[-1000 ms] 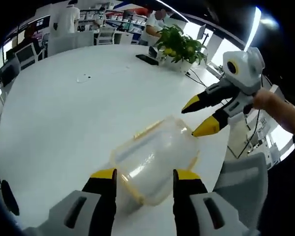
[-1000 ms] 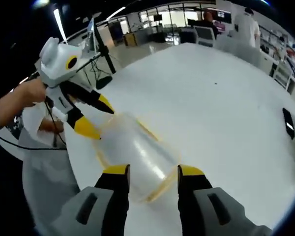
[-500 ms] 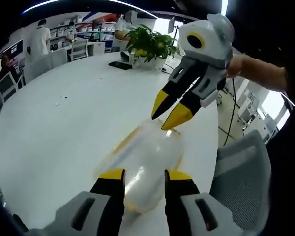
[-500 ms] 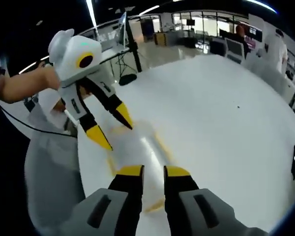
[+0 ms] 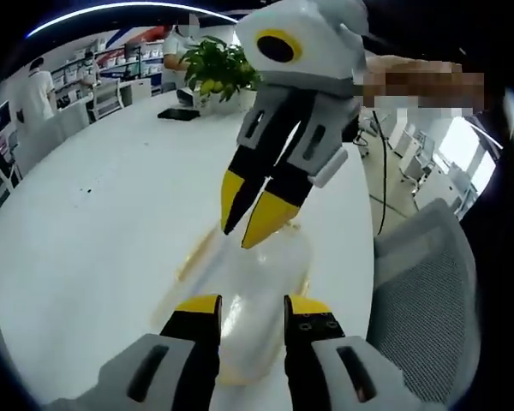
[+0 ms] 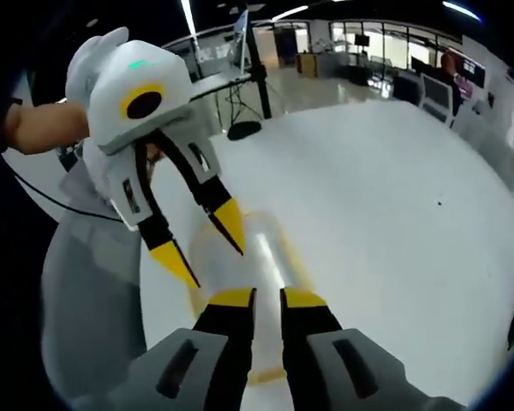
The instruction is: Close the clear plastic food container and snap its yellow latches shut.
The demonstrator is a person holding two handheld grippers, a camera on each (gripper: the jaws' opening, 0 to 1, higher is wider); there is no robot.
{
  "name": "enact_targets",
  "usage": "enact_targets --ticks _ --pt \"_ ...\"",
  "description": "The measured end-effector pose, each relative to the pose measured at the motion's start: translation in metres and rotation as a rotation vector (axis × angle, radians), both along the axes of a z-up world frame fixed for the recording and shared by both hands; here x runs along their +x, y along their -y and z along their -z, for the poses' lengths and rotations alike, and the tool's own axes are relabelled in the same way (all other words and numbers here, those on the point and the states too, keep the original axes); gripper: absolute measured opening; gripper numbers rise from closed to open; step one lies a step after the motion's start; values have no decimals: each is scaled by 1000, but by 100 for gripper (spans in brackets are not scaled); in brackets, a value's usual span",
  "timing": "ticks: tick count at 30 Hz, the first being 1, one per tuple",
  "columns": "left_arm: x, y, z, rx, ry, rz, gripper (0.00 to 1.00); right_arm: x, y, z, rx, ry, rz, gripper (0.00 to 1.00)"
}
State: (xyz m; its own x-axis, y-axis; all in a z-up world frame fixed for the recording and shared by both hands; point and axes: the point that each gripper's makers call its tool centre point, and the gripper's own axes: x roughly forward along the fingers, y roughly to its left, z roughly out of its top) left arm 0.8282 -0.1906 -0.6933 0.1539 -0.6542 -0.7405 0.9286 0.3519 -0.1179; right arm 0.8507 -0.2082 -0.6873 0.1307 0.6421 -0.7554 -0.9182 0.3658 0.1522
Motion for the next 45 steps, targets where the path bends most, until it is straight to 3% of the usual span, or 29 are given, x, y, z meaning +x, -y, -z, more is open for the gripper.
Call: enact_targets --ticks 17,22,26,33,39,45 --pt "-7 14 10 27 8 80 21 7 -14 13 -32 10 -73 10" --pt "-12 17 10 28 21 102 22 6 -14 14 -40 19 -103 18" --pt "-16 18 11 46 75 132 27 5 -13 16 -49 19 -132 26" --pt "-21 14 17 83 160 175 37 6 -12 18 -68 23 -162 28" --pt "-23 13 18 81 178 172 39 18 -11 20 -82 25 -145 33" --pt "-24 13 19 79 208 185 40 16 -11 24 -89 -1 -165 36"
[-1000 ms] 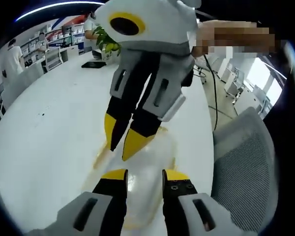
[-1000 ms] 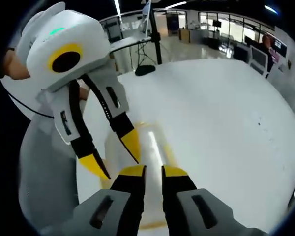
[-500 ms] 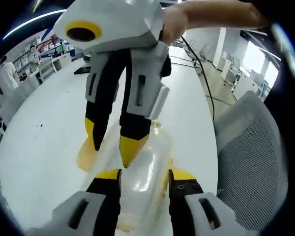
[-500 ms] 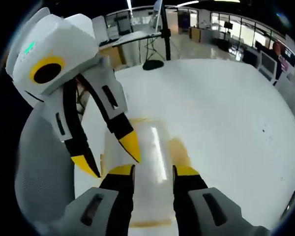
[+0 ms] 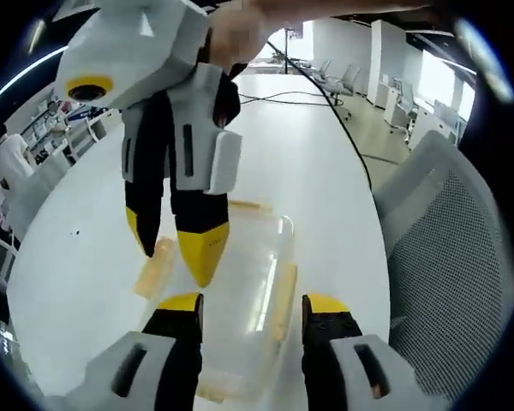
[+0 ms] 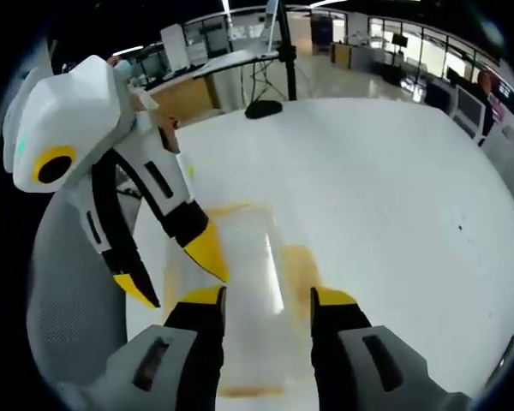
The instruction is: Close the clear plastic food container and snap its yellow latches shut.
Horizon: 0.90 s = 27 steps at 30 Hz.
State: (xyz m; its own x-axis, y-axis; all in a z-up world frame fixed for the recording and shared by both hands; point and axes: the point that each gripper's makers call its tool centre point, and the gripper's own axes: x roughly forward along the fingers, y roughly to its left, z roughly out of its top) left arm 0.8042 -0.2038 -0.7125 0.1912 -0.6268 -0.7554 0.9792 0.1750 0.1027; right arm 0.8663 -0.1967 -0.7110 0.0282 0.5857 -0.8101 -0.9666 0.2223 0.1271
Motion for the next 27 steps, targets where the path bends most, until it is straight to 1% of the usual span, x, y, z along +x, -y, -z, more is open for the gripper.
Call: enact_targets --ticks 2,6,10,13,17,20,25,27 --pt "0 0 0 4 6 5 40 3 3 1 -7 -5 6 36" --pt "-2 0 0 9 24 27 37 7 3 -4 16 -17 30 36" --pt "-7 6 0 4 33 58 36 6 2 -1 18 -28 31 37" --pt "-6 9 2 22 72 87 36 3 2 4 3 -42 7 37" --pt "-5 8 3 32 92 100 35 5 1 7 -17 -44 -29 37" --pt "-4 8 4 41 122 121 34 6 -2 8 -21 -57 -46 37" --pt "-3 8 4 26 138 108 33 4 -8 9 -20 -88 -65 36" --pt "-3 8 4 27 156 111 32 1 -9 9 -23 -109 -78 34"
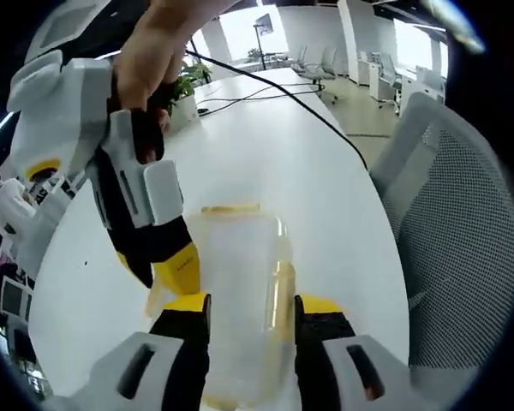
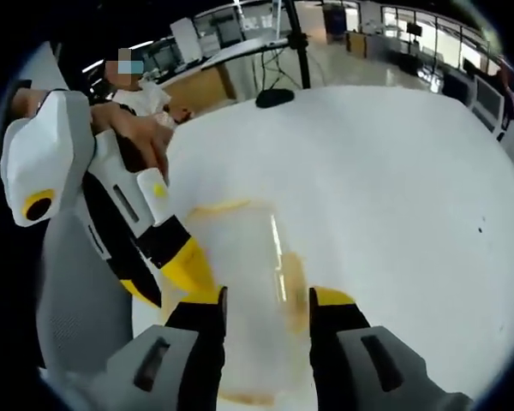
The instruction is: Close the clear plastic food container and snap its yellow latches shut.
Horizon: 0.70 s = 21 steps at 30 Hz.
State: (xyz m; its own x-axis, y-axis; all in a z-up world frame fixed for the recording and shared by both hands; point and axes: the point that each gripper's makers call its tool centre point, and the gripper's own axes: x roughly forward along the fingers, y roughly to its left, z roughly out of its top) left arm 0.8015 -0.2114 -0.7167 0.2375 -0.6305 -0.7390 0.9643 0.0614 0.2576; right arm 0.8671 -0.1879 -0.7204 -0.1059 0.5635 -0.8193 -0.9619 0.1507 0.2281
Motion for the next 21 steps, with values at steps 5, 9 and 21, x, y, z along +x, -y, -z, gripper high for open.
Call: enact_targets --ticks 5,9,21 --pt "0 1 1 16 23 19 33 -1 0 1 -12 -20 -12 33" --pt "0 1 1 19 23 21 33 1 1 3 -20 -63 12 34" --pt "0 2 1 14 29 24 32 -1 2 6 -2 -124 28 35"
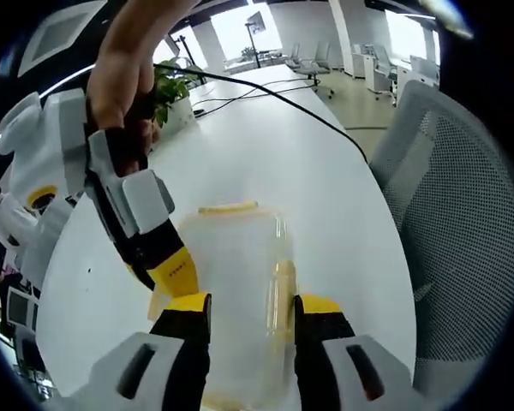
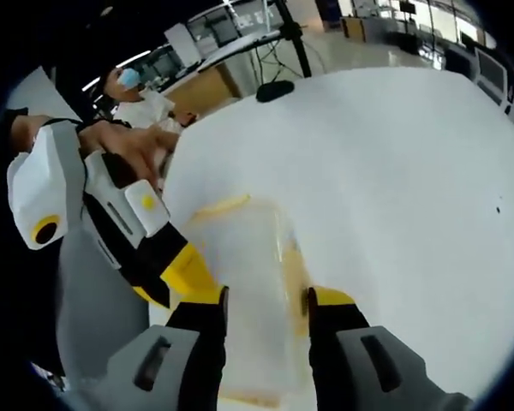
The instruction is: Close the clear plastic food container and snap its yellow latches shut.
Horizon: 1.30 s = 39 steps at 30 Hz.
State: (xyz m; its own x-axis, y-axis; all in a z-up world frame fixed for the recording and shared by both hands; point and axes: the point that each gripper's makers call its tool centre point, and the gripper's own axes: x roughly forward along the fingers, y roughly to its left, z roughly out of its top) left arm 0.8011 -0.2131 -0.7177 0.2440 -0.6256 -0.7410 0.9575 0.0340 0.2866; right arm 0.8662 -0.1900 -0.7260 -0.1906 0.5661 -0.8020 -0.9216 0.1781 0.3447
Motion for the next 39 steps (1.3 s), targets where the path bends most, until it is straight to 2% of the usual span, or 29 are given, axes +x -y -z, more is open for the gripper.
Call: enact_targets --ticks 9,11,12,13,15,18,29,39 --pt "0 -1 2 14 24 -12 28 -2 -1 2 -6 -42 -1 34" --pt "5 -4 2 13 17 -7 27 -3 0 4 -2 -59 9 33" --pt "7 -3 2 8 26 -3 27 -12 -1 2 22 -101 -37 31" --pt "2 -3 6 5 8 -23 27 -2 -4 -1 26 -75 -2 31" --pt "1 -1 5 1 16 -12 27 -3 -6 -6 28 -93 -11 30" --pt "1 0 3 -4 18 -11 27 -4 -3 -4 30 -88 -9 31" --pt "1 0 0 -28 15 6 29 -1 4 -5 82 -33 18 33" --pt "1 1 -3 -54 -16 -19 29 1 6 -5 73 25 56 34"
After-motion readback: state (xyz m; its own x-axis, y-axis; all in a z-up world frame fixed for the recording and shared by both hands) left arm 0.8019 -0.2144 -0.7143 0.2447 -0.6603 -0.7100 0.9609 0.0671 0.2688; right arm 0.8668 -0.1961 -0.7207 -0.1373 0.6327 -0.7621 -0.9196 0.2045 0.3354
